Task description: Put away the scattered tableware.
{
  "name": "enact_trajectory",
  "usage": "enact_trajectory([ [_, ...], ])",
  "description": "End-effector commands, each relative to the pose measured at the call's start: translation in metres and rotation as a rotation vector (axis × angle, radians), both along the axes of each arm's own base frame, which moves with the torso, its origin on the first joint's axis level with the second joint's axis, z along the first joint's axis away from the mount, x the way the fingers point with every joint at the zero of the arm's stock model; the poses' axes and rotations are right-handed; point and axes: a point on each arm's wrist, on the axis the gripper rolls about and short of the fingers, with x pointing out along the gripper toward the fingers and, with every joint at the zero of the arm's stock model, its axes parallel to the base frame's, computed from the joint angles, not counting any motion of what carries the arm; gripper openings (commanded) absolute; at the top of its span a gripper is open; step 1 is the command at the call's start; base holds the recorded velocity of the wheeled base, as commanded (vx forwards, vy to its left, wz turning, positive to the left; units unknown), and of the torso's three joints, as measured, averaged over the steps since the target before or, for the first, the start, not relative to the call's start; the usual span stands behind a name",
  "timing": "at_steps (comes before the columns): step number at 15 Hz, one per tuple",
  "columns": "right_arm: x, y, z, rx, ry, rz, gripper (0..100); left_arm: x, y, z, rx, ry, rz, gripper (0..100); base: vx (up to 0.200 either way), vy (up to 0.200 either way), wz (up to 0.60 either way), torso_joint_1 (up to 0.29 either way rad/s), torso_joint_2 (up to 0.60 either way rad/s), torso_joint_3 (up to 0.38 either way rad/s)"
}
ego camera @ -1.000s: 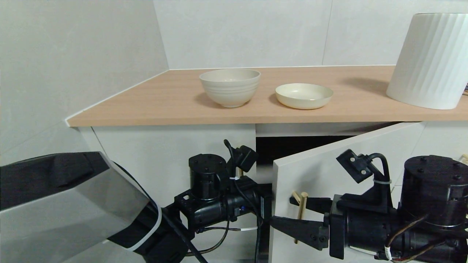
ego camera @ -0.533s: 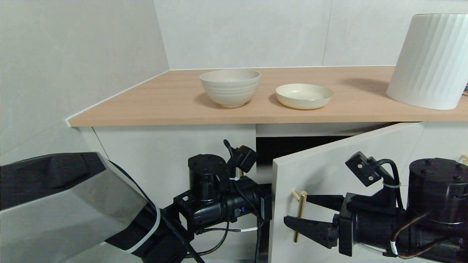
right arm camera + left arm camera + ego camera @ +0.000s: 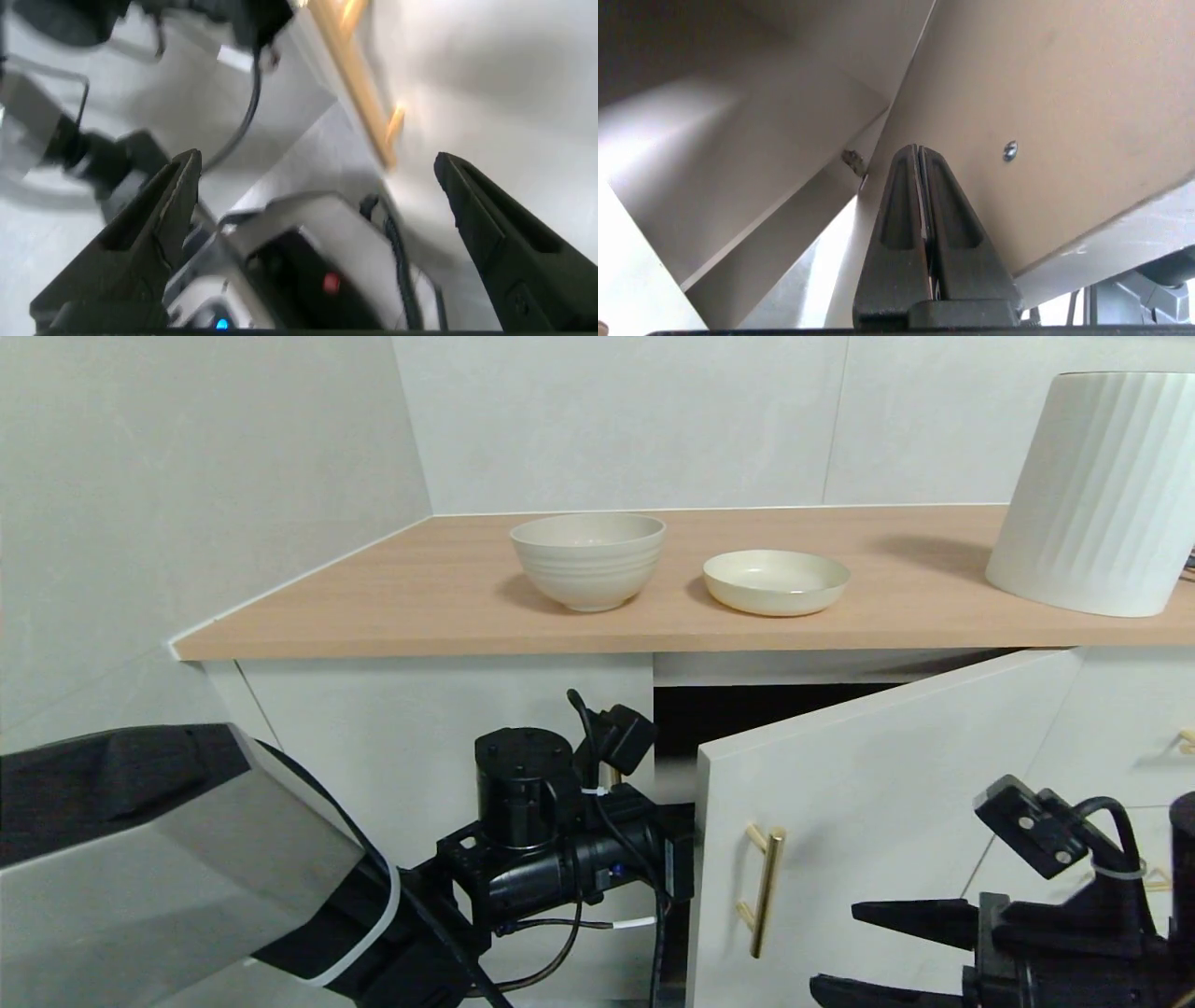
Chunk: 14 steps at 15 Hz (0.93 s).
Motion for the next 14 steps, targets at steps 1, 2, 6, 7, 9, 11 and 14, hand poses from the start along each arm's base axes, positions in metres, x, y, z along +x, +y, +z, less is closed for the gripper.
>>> enact_trajectory([
  [1,-0.0142,-0.0115,0.0088,0.03,-0.034,0.001,100,-0.0007,0.0006,0.0034,-0.007,-0.007,0.0,0,0.0,0.0,0.0,0.0,0.0,0.0],
  [2,-0.0142,-0.0115,0.0076,0.021,-0.023,0.003,100,-0.0015,0.0013,0.0035,-0.006,-0.006,0.0,0,0.0,0.0,0.0,0.0,0.0,0.0],
  [6,-0.0142,-0.0115,0.0068,0.018,-0.019,0.003,100,-0.0027,0.0009,0.002,-0.002,-0.001,-0.004,0,-0.1,0.0,0.0,0.001,0.0,0.002],
  [7,-0.0141,-0.0113,0.0066,0.018,-0.018,0.003,100,-0.0031,-0.0003,0.0012,-0.001,0.0,-0.007,0,-0.2,0.0,0.0,0.012,0.0,0.007],
  [9,-0.0139,-0.0112,0.0063,0.016,-0.018,0.003,100,-0.0028,-0.0005,0.0001,0.001,0.002,-0.007,0,-0.2,0.0,0.0,0.005,0.0,0.005],
  [11,-0.0141,-0.0113,0.0059,0.015,-0.016,0.004,100,-0.0026,-0.0006,0.0005,0.0,0.001,-0.007,0,0.0,0.0,0.0,0.0,0.0,0.0],
  [14,-0.0142,-0.0111,0.0059,0.015,-0.016,0.006,100,-0.0014,-0.0025,-0.0012,0.001,0.002,-0.009,0,0.0,0.0,0.0,0.0,0.0,0.0],
])
